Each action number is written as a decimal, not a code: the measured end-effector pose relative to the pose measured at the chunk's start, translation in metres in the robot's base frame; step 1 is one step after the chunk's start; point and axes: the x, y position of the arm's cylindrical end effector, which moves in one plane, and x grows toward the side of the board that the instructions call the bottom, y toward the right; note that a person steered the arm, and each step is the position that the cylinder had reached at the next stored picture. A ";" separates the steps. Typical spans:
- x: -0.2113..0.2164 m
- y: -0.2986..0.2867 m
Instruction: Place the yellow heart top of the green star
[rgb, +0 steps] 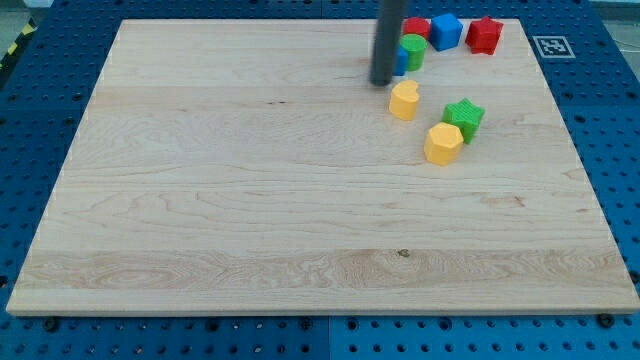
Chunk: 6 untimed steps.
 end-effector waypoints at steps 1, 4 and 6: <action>0.030 -0.047; 0.037 0.045; 0.035 0.089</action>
